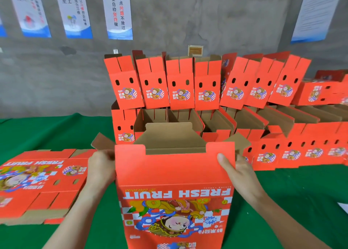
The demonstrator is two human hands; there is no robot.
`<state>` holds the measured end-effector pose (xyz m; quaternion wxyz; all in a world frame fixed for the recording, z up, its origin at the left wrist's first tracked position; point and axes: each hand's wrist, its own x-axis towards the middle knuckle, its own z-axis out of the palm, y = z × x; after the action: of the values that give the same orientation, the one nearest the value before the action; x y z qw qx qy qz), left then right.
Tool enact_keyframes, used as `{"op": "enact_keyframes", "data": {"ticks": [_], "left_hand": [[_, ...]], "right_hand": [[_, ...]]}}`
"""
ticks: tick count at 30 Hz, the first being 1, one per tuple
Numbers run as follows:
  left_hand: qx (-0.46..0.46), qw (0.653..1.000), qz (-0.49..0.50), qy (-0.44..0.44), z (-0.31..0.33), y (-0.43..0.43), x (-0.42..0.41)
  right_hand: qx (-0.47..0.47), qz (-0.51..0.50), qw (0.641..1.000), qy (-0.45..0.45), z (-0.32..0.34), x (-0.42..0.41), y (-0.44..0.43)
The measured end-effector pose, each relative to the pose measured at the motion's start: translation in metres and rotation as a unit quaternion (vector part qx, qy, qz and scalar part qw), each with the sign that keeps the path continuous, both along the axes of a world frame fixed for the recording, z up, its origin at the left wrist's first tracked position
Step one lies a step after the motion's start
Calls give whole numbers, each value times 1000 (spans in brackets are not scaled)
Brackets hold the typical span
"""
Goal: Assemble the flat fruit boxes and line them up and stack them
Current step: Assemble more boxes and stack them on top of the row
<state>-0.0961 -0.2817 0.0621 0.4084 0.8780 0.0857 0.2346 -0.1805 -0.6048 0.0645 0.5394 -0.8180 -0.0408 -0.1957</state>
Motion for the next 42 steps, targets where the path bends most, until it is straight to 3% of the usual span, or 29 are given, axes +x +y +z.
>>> {"op": "enact_keyframes", "data": {"ticks": [6, 10, 12, 15, 17, 20, 22, 26, 29, 34, 42], "left_hand": [[-122, 992, 7, -20, -3, -19, -11], [-141, 990, 20, -19, -3, -23, -15], [-111, 993, 19, -17, 0, -23, -18], [-94, 994, -64, 10, 6, -20, -25], [-31, 993, -110, 39, 9, -16, -27], [140, 984, -91, 64, 11, -15, -28], [208, 972, -64, 84, 10, -16, -27], [271, 958, -44, 80, 8, -20, -26], [295, 951, -61, 65, 10, -27, -24], [312, 945, -95, 24, 7, -37, -23], [288, 933, -213, -41, 4, -35, -18]], "right_hand": [[9, -77, 996, 35, -17, 11, -13], [-26, -109, 993, 41, -18, 18, -11], [-46, -114, 991, 50, -16, 24, -11], [-111, -128, 984, 59, -15, 32, -13], [-160, -130, 977, 53, -16, 33, -11], [-222, -116, 968, 6, -16, 28, -3], [-266, -118, 956, -18, -18, 29, -1], [-384, -120, 914, -55, -15, 30, -4], [-467, -32, 878, -97, -3, 36, -6], [-506, 76, 851, -119, 17, 48, 2], [-396, 88, 914, -5, 56, 87, 12]]}}
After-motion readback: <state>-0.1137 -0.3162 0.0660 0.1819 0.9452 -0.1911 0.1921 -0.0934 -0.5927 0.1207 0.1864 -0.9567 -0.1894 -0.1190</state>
